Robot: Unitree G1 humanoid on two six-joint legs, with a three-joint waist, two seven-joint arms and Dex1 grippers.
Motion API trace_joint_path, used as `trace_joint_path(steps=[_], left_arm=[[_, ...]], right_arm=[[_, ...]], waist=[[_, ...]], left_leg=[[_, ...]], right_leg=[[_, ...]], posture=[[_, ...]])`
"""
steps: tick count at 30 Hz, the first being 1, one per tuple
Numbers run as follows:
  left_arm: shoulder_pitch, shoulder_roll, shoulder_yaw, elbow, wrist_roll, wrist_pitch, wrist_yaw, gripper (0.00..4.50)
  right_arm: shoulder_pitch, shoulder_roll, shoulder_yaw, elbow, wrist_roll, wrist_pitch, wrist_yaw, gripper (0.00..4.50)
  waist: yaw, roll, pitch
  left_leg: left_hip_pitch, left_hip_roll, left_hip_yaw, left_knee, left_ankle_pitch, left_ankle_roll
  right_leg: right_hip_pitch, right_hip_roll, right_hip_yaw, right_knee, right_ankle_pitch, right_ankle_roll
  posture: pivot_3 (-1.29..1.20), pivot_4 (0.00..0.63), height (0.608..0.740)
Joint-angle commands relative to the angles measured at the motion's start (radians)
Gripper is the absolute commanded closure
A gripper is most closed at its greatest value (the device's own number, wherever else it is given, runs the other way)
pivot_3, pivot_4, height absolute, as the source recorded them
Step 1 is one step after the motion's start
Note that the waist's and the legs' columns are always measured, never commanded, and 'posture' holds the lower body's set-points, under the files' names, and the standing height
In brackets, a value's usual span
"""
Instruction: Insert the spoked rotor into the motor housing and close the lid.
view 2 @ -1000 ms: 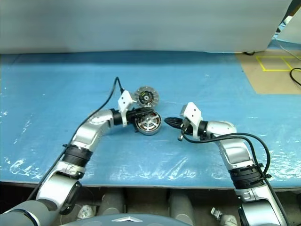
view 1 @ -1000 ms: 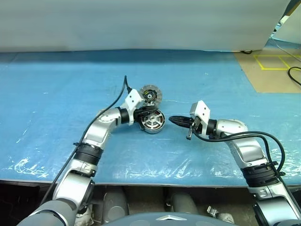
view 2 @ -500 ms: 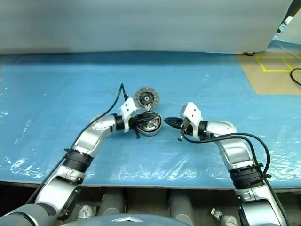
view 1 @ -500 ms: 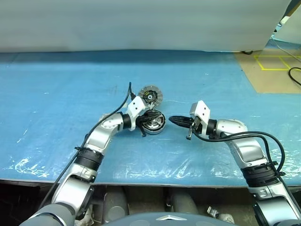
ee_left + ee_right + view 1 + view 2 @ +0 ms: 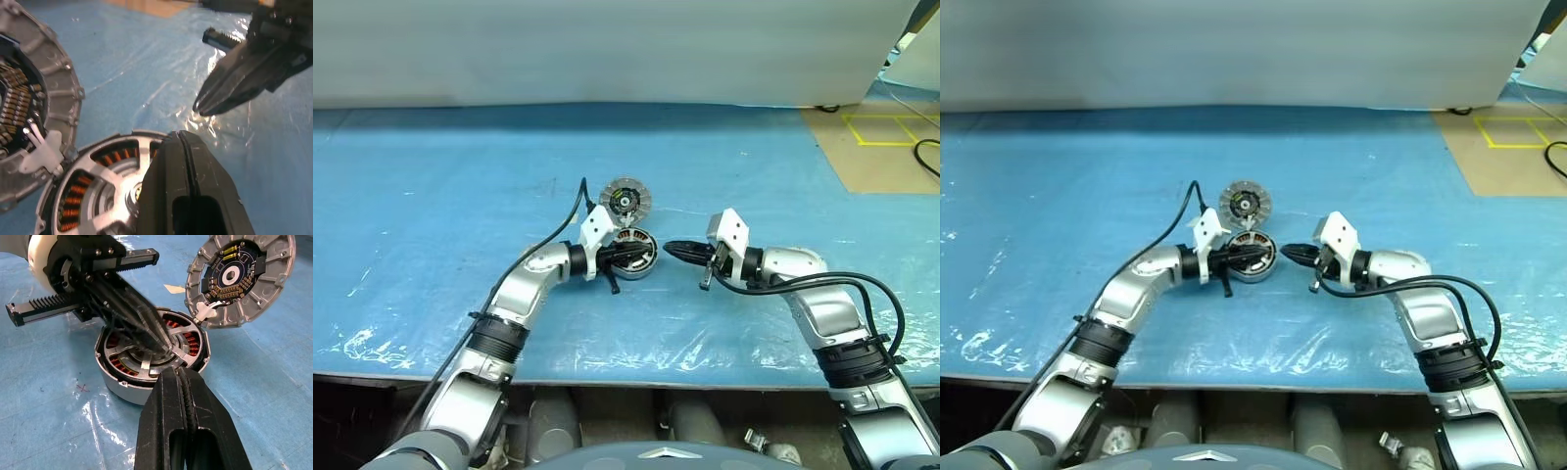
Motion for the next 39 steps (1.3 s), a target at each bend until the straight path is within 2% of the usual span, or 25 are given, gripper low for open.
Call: trace_joint_path(steps=[1, 13, 39], left_arm=[[-0.02, -0.014, 0.053, -0.045, -0.062, 0.012, 0.012, 4.47], [0.013, 0.058, -0.062, 0.003, 0.078, 0.003, 0.019, 4.47], [0.037, 0.078, -0.1, -0.018, 0.093, 0.135, 0.041, 4.47]], right_arm=[[-0.017, 0.001, -0.005, -0.015, 0.006, -0.012, 0.005, 4.5], [-0.022, 0.002, -0.002, -0.026, 0.002, -0.007, 0.003, 4.5], [-0.048, 0.009, 0.002, -0.015, -0.001, -0.003, 0.008, 4.5]], waist=[[0.0, 0.0, 0.0], [0.0, 0.0, 0.0], [0.0, 0.001, -0.001]], left_leg=[[0.0, 0.0, 0.0, 0.0, 0.0, 0.0], [0.0, 0.0, 0.0, 0.0, 0.0, 0.0], [0.004, 0.0, 0.0, 0.0, 0.0, 0.0]], right_leg=[[0.0, 0.0, 0.0, 0.0, 0.0, 0.0], [0.0, 0.0, 0.0, 0.0, 0.0, 0.0], [0.005, 0.0, 0.0, 0.0, 0.0, 0.0]], posture=[[0.0, 0.15, 0.74], [0.0, 0.15, 0.74], [0.0, 0.15, 0.74]])
